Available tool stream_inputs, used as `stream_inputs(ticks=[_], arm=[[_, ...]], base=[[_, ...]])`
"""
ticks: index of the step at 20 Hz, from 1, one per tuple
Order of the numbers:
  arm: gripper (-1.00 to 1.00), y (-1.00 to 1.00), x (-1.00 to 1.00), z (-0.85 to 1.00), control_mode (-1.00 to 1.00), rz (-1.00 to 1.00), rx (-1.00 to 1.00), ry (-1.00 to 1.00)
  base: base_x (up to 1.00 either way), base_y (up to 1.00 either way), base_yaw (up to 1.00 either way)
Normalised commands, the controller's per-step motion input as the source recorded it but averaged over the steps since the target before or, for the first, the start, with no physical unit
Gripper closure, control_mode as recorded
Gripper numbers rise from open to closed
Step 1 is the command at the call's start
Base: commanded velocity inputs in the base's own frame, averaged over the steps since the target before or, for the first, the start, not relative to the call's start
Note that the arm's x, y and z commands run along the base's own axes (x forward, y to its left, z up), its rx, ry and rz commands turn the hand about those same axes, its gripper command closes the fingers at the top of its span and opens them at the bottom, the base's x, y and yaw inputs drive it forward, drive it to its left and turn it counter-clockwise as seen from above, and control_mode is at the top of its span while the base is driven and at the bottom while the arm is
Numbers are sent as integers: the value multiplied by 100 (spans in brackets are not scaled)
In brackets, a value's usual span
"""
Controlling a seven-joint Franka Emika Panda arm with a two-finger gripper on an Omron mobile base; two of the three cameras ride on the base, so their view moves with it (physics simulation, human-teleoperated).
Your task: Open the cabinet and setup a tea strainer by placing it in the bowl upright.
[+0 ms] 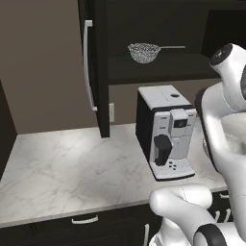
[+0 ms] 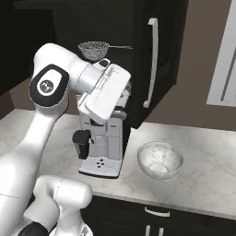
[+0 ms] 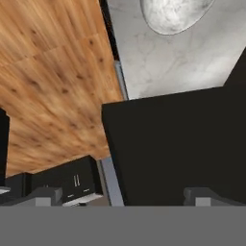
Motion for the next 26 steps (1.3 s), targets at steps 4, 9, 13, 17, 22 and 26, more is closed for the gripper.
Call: stream_inputs(ticks=[4, 9, 13, 17, 22, 26], arm=[[-100, -87, -42, 13, -100, -1, -1, 0], [-100, -74, -31, 3, -100, -1, 0, 0], [-100, -50, -30, -10, -100, 0, 1, 6], [-100, 19, -54, 0, -100, 18, 13, 0], [-100, 61, -39, 25, -100, 1, 1, -6], [-100, 93, -36, 16, -100, 0, 0, -8]], base=[[0, 0, 0], [0, 0, 0], [0, 0, 0], [0, 0, 0], [0, 0, 0], [0, 0, 0]])
